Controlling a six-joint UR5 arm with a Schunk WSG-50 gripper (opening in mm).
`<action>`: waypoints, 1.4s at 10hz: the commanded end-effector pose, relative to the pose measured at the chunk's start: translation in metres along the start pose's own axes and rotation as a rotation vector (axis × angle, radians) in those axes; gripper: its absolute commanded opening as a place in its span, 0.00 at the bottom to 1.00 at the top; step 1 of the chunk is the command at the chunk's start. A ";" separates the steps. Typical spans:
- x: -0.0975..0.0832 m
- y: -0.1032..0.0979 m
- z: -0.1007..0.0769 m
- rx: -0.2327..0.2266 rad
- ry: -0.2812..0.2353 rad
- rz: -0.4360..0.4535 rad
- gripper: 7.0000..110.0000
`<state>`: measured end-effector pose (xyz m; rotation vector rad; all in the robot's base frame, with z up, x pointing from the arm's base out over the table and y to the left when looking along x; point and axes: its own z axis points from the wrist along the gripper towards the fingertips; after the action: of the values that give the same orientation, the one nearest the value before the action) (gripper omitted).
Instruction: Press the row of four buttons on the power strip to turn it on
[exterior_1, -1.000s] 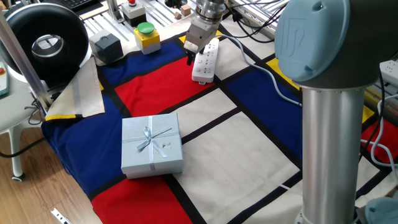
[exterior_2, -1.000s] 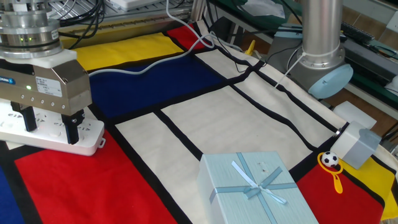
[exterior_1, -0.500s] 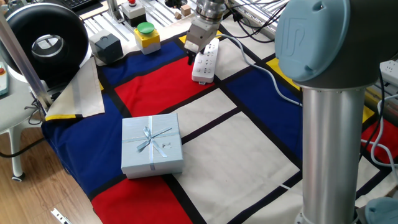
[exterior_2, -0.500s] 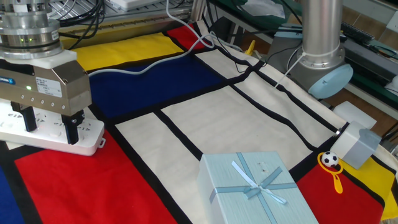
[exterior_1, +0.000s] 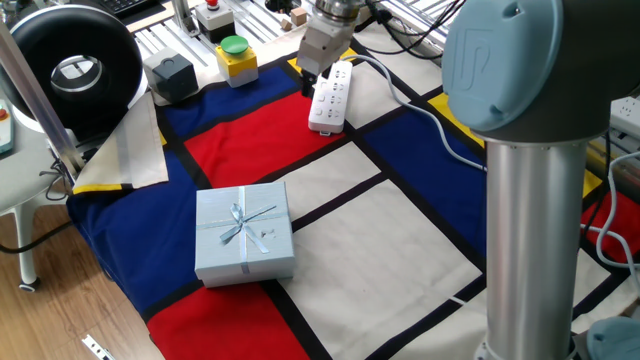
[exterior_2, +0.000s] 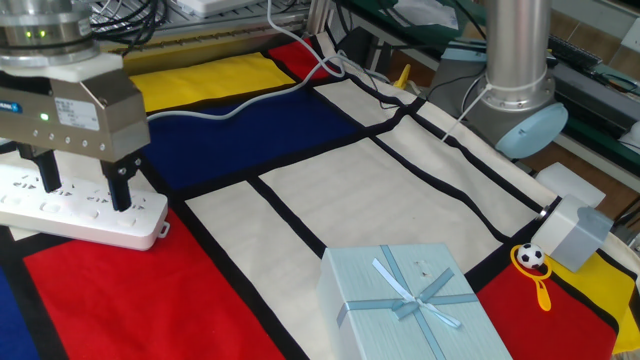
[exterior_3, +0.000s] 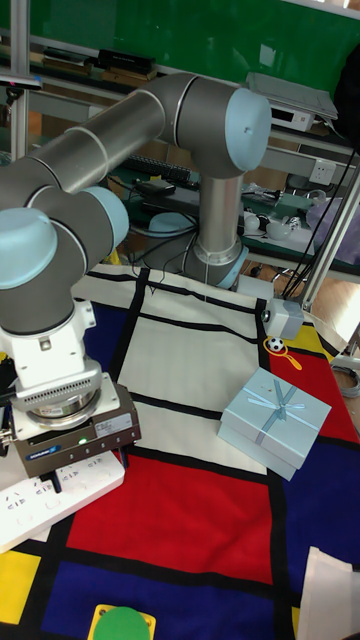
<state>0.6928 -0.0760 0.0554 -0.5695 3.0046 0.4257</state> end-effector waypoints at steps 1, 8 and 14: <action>-0.007 0.022 -0.012 -0.017 -0.008 0.021 0.79; 0.012 0.024 0.013 0.023 -0.020 0.033 0.79; 0.002 0.016 0.027 0.034 -0.044 0.028 0.79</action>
<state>0.6803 -0.0549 0.0374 -0.5208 2.9875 0.3795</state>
